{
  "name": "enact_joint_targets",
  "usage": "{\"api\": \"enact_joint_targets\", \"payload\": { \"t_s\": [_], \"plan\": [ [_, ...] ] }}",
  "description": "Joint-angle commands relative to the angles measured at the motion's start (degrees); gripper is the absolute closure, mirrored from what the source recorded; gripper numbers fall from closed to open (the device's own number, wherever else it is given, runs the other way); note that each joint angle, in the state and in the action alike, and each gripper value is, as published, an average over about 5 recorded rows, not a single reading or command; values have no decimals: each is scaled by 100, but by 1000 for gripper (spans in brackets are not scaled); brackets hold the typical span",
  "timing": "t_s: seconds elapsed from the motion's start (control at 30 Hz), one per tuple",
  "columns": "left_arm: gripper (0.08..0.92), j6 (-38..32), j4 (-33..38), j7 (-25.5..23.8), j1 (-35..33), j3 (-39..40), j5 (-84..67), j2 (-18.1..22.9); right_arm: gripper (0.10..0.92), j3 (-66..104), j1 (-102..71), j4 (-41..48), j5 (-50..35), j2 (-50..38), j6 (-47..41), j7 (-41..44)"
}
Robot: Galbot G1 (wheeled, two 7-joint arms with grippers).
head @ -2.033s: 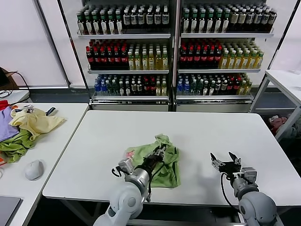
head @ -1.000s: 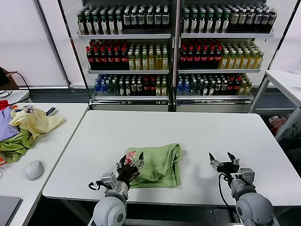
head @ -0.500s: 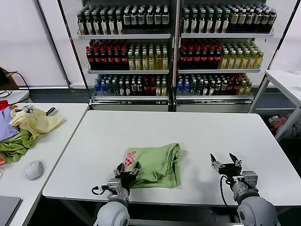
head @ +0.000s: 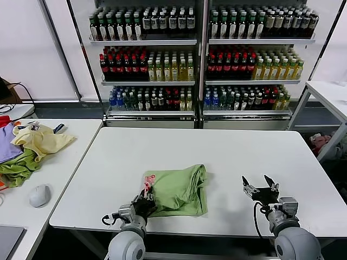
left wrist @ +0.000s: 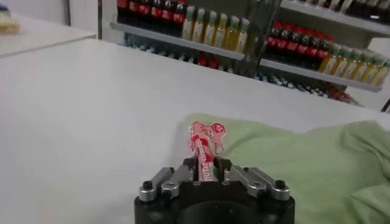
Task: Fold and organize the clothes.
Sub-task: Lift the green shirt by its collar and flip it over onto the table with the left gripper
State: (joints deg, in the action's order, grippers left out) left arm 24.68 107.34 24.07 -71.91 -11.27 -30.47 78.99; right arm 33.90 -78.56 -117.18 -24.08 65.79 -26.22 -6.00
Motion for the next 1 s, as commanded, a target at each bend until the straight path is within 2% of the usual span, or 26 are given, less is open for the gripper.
{"api": "enact_joint_targets", "payload": {
  "t_s": [0.03, 0.17, 0.3, 0.57, 0.67, 0.73, 0.87, 1.0],
  "plan": [
    [779, -110, 312, -59, -87, -514, -1627, 2, 203, -1, -17, -39, -7, 6, 3, -7],
    [866, -110, 716, -75, -121, -1058, -2298, -145, 203, 7, 1, -40, -31, -12, 3, -10],
    [883, -42, 1171, -79, -122, -1729, -2968, -475, 203, 10, 35, -34, -62, -28, 3, -11],
    [883, 172, 1552, -85, -38, -3310, -3894, -1716, 203, -66, 177, 3, -88, -1, 10, -6],
    [883, 236, 1648, -95, -15, -3545, -4001, -2166, 203, -90, 213, 19, -98, 0, 18, -3],
    [883, 266, 1789, -78, 51, -3502, -4029, -2326, 203, -99, 223, 18, -100, 3, 22, -1],
    [883, 307, 2174, 43, 286, -2928, -3918, -2243, 203, -97, 225, -12, -101, 15, 22, -1],
    [883, 335, 2263, 131, 449, -1850, -3262, -1662, 203, -87, 223, -46, -107, 21, 21, -1]
  ]
}}
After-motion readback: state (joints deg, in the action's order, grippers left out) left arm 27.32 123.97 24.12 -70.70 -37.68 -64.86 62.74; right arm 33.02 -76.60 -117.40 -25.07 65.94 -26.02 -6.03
